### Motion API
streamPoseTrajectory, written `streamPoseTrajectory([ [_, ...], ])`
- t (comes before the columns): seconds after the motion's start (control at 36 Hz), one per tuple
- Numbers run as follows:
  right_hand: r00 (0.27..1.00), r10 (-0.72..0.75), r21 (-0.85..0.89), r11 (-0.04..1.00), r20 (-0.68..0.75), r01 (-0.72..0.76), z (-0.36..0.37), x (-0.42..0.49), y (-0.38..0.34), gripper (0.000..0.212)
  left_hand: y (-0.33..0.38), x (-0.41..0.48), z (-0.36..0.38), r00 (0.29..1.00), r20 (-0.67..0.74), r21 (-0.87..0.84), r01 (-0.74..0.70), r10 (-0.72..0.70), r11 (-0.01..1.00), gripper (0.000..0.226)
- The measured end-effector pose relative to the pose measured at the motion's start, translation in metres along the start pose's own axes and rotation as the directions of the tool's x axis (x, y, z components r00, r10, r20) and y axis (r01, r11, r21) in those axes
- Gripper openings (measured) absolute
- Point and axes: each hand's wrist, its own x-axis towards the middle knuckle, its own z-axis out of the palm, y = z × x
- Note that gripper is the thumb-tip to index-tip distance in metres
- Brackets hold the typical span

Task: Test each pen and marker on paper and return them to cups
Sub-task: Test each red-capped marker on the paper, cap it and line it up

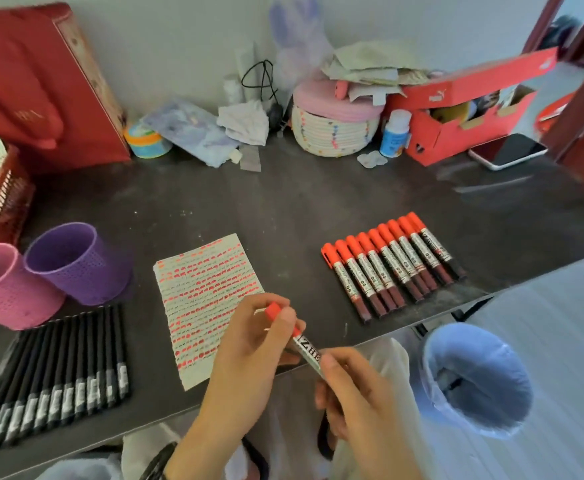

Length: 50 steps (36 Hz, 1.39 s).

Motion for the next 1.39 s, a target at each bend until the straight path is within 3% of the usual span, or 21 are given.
streamPoseTrajectory([
  [0.06,1.000,-0.003,-0.087,0.996,0.024,0.005,-0.006,0.006,-0.003,0.016,0.009,0.010,0.002,1.000,0.022,0.007,0.013,-0.013,1.000,0.015],
  [0.11,1.000,-0.016,-0.213,0.977,0.024,0.021,-0.018,0.014,-0.005,0.010,0.017,0.027,0.003,0.999,0.031,0.053,0.020,-0.022,0.998,0.004],
  [0.17,0.993,-0.115,-0.318,0.943,-0.022,0.102,-0.037,0.024,-0.010,0.013,0.023,0.049,0.004,0.998,0.044,0.126,0.030,-0.036,0.992,0.008],
  [0.25,0.939,-0.312,-0.376,0.895,-0.145,0.240,-0.070,0.043,-0.027,0.014,0.028,0.084,0.008,0.992,0.116,0.314,0.017,-0.056,0.949,0.005],
  [0.33,0.885,-0.405,-0.408,0.866,-0.231,0.290,-0.103,0.069,-0.044,0.015,0.020,0.113,0.017,0.985,0.168,0.531,-0.047,-0.051,0.846,0.001],
  [0.56,0.839,-0.440,-0.630,0.760,-0.320,0.159,-0.164,0.133,-0.049,0.013,-0.002,0.146,0.047,0.991,0.115,0.688,-0.026,-0.074,0.725,0.034],
  [0.61,0.844,-0.442,-0.678,0.723,-0.304,0.134,-0.171,0.141,-0.048,0.019,-0.005,0.143,0.051,0.991,0.115,0.768,-0.046,-0.067,0.639,0.049],
  [0.69,0.851,-0.463,-0.747,0.651,-0.247,0.138,-0.180,0.149,-0.048,0.020,-0.003,0.135,0.046,0.985,0.172,0.887,-0.166,0.025,0.431,0.053],
  [0.75,0.847,-0.495,-0.808,0.570,-0.193,0.148,-0.188,0.154,-0.051,0.021,0.001,0.129,0.041,0.925,0.354,0.887,-0.378,0.136,0.264,0.053],
  [0.83,0.826,-0.560,-0.930,0.333,-0.060,0.158,-0.205,0.164,-0.056,0.032,0.011,0.123,0.033,0.726,0.676,0.734,-0.679,0.130,-0.025,0.076],
  [0.89,0.851,-0.524,-0.973,0.172,0.043,0.154,-0.212,0.170,-0.063,0.047,0.012,0.120,0.035,0.597,0.799,0.599,-0.779,0.074,-0.186,0.089],
  [0.94,0.883,-0.452,-0.985,0.053,0.122,0.163,-0.213,0.174,-0.073,0.067,0.007,0.117,0.041,0.522,0.853,0.505,-0.813,0.022,-0.290,0.096],
  [1.0,0.904,-0.374,-0.978,-0.060,0.207,0.199,-0.210,0.175,-0.083,0.085,0.001,0.118,0.048,0.473,0.881,0.449,-0.838,-0.002,-0.310,0.098],
  [1.06,0.908,-0.290,-0.951,-0.160,0.301,0.265,-0.203,0.176,-0.090,0.098,-0.003,0.121,0.056,0.473,0.880,0.447,-0.849,-0.028,-0.282,0.097],
  [1.17,0.846,-0.230,-0.860,-0.311,0.481,0.405,-0.187,0.173,-0.090,0.115,-0.004,0.128,0.070,0.476,0.879,0.440,-0.839,-0.038,-0.321,0.090],
  [1.22,0.792,-0.207,-0.789,-0.399,0.574,0.467,-0.181,0.170,-0.087,0.112,-0.005,0.130,0.073,0.457,0.889,0.413,-0.827,-0.027,-0.381,0.084],
  [1.28,0.755,-0.161,-0.728,-0.451,0.635,0.516,-0.175,0.167,-0.084,0.105,-0.005,0.131,0.075,0.461,0.887,0.414,-0.827,-0.036,-0.380,0.078],
  [1.39,0.758,-0.083,-0.697,-0.466,0.647,0.545,-0.170,0.164,-0.083,0.100,-0.005,0.136,0.071,0.488,0.870,0.441,-0.831,-0.065,-0.339,0.074],
])
